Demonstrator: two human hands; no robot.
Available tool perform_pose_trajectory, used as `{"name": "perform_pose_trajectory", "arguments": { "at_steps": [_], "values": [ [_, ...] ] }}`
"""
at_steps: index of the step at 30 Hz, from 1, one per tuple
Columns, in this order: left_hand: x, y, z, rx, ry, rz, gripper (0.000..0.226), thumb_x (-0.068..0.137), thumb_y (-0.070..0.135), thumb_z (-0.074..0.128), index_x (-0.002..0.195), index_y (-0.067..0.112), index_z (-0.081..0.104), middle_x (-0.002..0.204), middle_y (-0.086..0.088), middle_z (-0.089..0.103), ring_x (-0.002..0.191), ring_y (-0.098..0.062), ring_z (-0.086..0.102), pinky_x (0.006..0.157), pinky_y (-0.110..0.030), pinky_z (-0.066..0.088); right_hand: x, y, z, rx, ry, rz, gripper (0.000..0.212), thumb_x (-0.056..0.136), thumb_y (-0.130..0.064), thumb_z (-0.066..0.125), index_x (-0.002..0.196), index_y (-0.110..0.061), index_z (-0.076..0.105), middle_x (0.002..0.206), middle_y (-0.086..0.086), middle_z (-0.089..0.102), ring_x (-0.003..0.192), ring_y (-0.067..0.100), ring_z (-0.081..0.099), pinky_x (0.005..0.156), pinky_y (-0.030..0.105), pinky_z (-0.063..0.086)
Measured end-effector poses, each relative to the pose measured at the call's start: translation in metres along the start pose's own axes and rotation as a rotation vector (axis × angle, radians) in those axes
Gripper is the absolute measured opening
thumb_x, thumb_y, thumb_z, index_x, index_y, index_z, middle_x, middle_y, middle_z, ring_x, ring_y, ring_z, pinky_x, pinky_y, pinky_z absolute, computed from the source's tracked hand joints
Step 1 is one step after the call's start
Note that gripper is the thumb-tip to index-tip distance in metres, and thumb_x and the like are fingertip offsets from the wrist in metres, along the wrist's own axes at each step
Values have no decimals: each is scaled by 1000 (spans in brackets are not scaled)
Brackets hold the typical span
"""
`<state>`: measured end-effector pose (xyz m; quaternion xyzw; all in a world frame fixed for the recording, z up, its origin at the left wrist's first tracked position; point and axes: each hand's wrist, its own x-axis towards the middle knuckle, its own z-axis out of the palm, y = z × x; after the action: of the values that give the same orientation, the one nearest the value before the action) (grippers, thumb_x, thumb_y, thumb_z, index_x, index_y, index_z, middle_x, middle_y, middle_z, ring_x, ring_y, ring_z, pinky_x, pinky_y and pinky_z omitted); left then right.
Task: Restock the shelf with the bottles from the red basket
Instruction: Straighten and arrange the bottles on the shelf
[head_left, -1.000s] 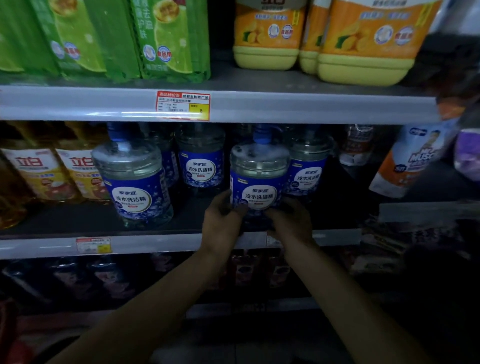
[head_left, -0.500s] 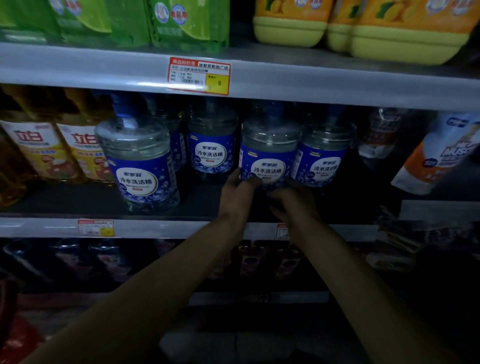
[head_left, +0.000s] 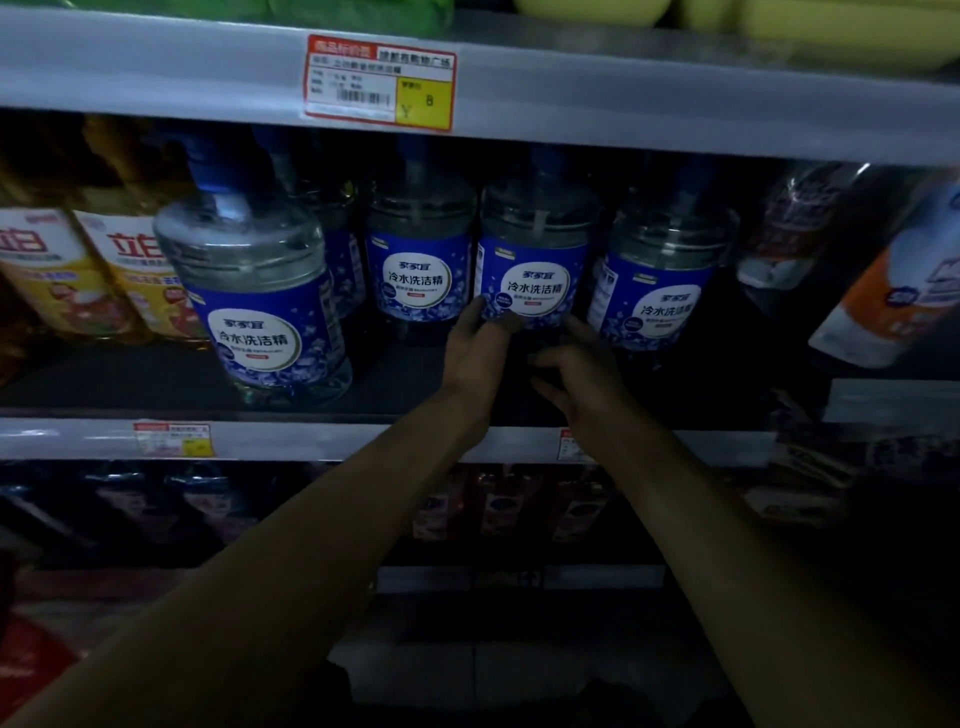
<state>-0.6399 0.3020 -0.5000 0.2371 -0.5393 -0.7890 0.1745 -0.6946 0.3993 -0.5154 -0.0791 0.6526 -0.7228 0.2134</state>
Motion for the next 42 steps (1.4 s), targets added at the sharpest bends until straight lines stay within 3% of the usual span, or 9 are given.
{"name": "perform_pose_trajectory", "arguments": {
  "at_steps": [8,14,17,20,24,27,35,39,42],
  "values": [
    [4,-1,1,-6,-7,26,42,96,6,58,136,18,60,125,-9,71,114,-26,68,102,-44,55,4,3,4,-18,36,-43,67,83,7,60,139,-30,58,124,-6,70,112,14,66,78,24,54],
    [0,3,-4,101,-54,44,40,100,11,60,138,22,53,118,3,66,119,-22,63,102,-35,52,3,2,0,-168,134,-109,58,91,-8,69,143,-27,51,125,-6,63,121,18,58,104,41,51],
    [-3,3,-16,574,-85,207,52,98,27,65,146,19,48,125,6,60,124,-16,57,99,-26,47,-5,3,-11,-332,209,-220,56,92,-24,74,143,-22,50,121,-7,61,117,13,58,98,31,49],
    [-11,0,-28,1006,-128,379,70,93,46,65,155,27,38,147,-4,51,132,-21,52,107,-40,49,-18,6,-28,-545,196,-316,58,90,-33,75,142,-22,51,128,-9,61,119,11,57,105,37,49],
    [-24,-1,-32,1360,-164,531,76,94,48,62,159,28,29,152,-4,42,138,-27,45,103,-48,50,-36,5,-52,-1002,145,-453,70,88,-43,73,148,-22,45,145,0,55,133,19,50,109,39,45],
    [-26,-4,-27,1483,-174,589,78,93,53,60,160,26,28,153,-4,41,137,-29,45,102,-46,49,-44,0,-70,-1141,177,-459,77,83,-52,73,149,-24,43,148,5,49,136,25,46,109,44,46],
    [-20,-19,23,1430,-154,664,79,95,58,57,159,26,25,151,-5,43,135,-31,47,99,-47,50,-26,-4,-109,-881,287,-245,82,82,-44,78,151,-21,40,150,1,50,138,23,45,112,41,43],
    [-11,-28,51,1316,-131,656,85,94,57,60,161,26,18,154,-8,41,136,-32,48,98,-50,53,-12,-20,-109,-571,300,-315,68,84,-18,79,145,-19,47,131,-12,56,117,4,55,82,0,41],
    [-1,-33,68,1151,-102,654,87,93,49,66,162,23,19,154,-11,43,133,-31,52,95,-52,56,2,-27,-108,-467,267,-362,70,83,-15,79,145,-23,47,134,-9,61,112,1,60,89,10,50]
  ]
}}
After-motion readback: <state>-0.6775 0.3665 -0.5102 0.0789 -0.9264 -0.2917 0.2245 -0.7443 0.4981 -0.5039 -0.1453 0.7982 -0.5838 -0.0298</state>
